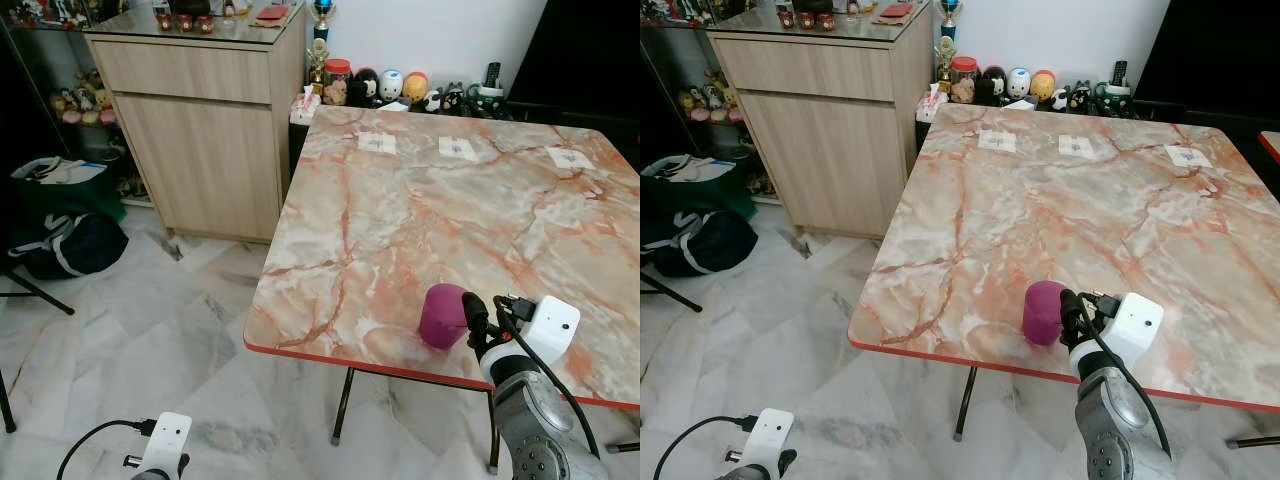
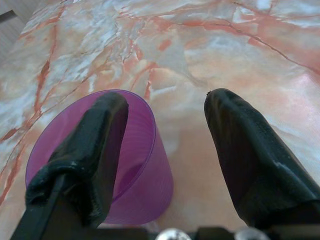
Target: Setting the table
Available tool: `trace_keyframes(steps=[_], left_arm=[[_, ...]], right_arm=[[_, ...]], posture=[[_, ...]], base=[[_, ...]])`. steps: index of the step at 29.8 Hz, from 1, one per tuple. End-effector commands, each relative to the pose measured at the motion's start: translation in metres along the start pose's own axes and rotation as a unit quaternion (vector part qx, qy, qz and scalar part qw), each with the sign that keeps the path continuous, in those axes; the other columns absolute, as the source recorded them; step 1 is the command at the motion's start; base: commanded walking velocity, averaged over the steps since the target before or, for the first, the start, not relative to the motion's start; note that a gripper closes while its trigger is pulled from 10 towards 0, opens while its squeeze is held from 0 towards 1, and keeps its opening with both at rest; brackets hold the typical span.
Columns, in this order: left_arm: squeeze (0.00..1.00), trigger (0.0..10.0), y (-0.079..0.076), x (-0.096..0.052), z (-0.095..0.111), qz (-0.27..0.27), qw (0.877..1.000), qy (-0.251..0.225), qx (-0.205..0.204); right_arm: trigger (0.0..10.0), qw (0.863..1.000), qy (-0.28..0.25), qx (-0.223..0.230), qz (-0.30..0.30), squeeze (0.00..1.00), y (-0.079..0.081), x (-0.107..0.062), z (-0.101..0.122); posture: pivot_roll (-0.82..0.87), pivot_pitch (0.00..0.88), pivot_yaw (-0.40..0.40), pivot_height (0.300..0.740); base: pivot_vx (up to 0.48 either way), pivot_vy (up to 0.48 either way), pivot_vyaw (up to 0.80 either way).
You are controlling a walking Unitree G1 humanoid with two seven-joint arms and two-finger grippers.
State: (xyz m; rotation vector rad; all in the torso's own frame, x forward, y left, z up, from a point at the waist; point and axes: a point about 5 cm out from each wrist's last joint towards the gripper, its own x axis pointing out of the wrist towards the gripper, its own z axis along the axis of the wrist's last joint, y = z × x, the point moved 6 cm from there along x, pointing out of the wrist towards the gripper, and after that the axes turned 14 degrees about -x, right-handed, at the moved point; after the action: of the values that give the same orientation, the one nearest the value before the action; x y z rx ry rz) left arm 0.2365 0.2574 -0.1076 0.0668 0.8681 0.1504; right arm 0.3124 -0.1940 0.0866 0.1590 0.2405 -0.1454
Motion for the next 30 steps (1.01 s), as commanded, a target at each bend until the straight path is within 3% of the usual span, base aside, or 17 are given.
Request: trace_keyframes(steps=[1,2,3,4,6,7,8,14,15,16,17,18,19,23,25,30], left_arm=[[0.0,10.0,0.0014,-0.0007,-0.0037,0.001,1.0,0.005,-0.005],[0.0,10.0,0.0013,-0.0007,-0.0037,0.001,1.0,0.005,-0.005],[0.0,10.0,0.0013,-0.0007,-0.0037,0.001,1.0,0.005,-0.005],[0.0,10.0,0.0012,-0.0007,-0.0037,0.001,1.0,0.005,-0.005],[0.0,10.0,0.0011,-0.0007,-0.0037,0.001,1.0,0.005,-0.005],[0.0,10.0,0.0011,-0.0007,-0.0037,0.001,1.0,0.005,-0.006],[0.0,10.0,0.0011,-0.0007,-0.0037,0.001,1.0,0.005,-0.006],[0.0,10.0,0.0007,-0.0006,-0.0038,0.001,1.0,0.005,-0.006],[0.0,10.0,0.0007,-0.0006,-0.0038,0.001,1.0,0.005,-0.006],[0.0,10.0,0.0007,-0.0006,-0.0038,0.001,1.0,0.005,-0.006],[0.0,10.0,0.0007,-0.0006,-0.0038,0.001,1.0,0.005,-0.006],[0.0,10.0,0.0007,-0.0006,-0.0038,0.001,1.0,0.005,-0.006],[0.0,10.0,0.0007,-0.0006,-0.0038,0.001,1.0,0.005,-0.006],[0.0,10.0,0.0006,-0.0006,-0.0039,0.0,1.0,0.005,-0.005],[0.0,10.0,0.0006,-0.0006,-0.0038,0.0,1.0,0.005,-0.006],[0.0,10.0,0.0005,-0.0006,-0.0037,0.0,1.0,0.005,-0.006]], right_arm=[[10.0,1.0,0.014,0.001,0.006,0.0,0.0022,0.001,-0.0057],[4.6,1.0,0.024,-0.007,0.01,0.0,0.0037,0.0012,-0.0099],[4.6,1.0,0.024,-0.007,0.01,0.0,0.0037,0.0012,-0.0099],[0.0,0.999,0.028,-0.01,0.014,0.0,0.0054,0.0011,-0.012],[0.0,0.999,0.03,-0.008,0.016,0.0,0.0066,0.001,-0.0127],[9.1,0.999,0.031,-0.007,0.019,0.0,0.0081,0.0008,-0.0134],[10.0,0.999,0.031,-0.007,0.019,0.0,0.0083,0.0008,-0.0136],[10.0,0.999,0.028,-0.007,0.013,0.0,0.0057,0.0019,-0.0119],[6.2,1.0,0.026,-0.006,0.013,0.0,0.0057,0.002,-0.0109],[6.2,1.0,0.026,-0.006,0.013,0.0,0.0057,0.002,-0.0109],[3.5,1.0,0.025,-0.006,0.012,0.0,0.0058,0.002,-0.0107],[3.5,1.0,0.025,-0.006,0.012,0.0,0.0058,0.002,-0.0107],[1.6,1.0,0.025,-0.006,0.013,0.0,0.0059,0.002,-0.0106],[1.3,1.0,0.024,-0.005,0.015,0.0,0.0067,0.0021,-0.0104],[0.0,1.0,0.023,-0.009,0.015,0.0,0.0073,0.0024,-0.0099],[0.0,1.0,0.022,-0.009,0.017,0.0,0.0087,0.0024,-0.0092]], posture=[[0.15,0.008,-0.067,0.74],[0.15,0.008,-0.066,0.74],[0.15,0.008,-0.066,0.74],[0.15,0.008,-0.066,0.74],[0.15,0.009,-0.067,0.74],[0.15,0.009,-0.067,0.74],[0.15,0.009,-0.067,0.74],[0.15,0.009,-0.068,0.74],[0.15,0.009,-0.068,0.74],[0.15,0.009,-0.068,0.74],[0.15,0.009,-0.068,0.74],[0.15,0.009,-0.068,0.74],[0.15,0.009,-0.068,0.74],[0.15,0.009,-0.068,0.74],[0.15,0.009,-0.068,0.74],[0.15,0.009,-0.068,0.74]], base=[[0.0,0.0,0.0],[0.0,0.0,0.0],[0.0,0.0,0.0],[0.0,0.0,0.0],[0.0,0.0,0.0],[0.0,0.0,0.0],[0.0,0.0,0.0],[0.0,0.0,0.0],[0.0,0.0,0.0],[0.0,0.0,0.0],[0.0,0.0,0.0],[0.0,0.0,0.0],[0.0,0.0,0.0],[0.0,0.0,0.0],[0.0,0.0,0.0],[0.0,0.0,0.0]])
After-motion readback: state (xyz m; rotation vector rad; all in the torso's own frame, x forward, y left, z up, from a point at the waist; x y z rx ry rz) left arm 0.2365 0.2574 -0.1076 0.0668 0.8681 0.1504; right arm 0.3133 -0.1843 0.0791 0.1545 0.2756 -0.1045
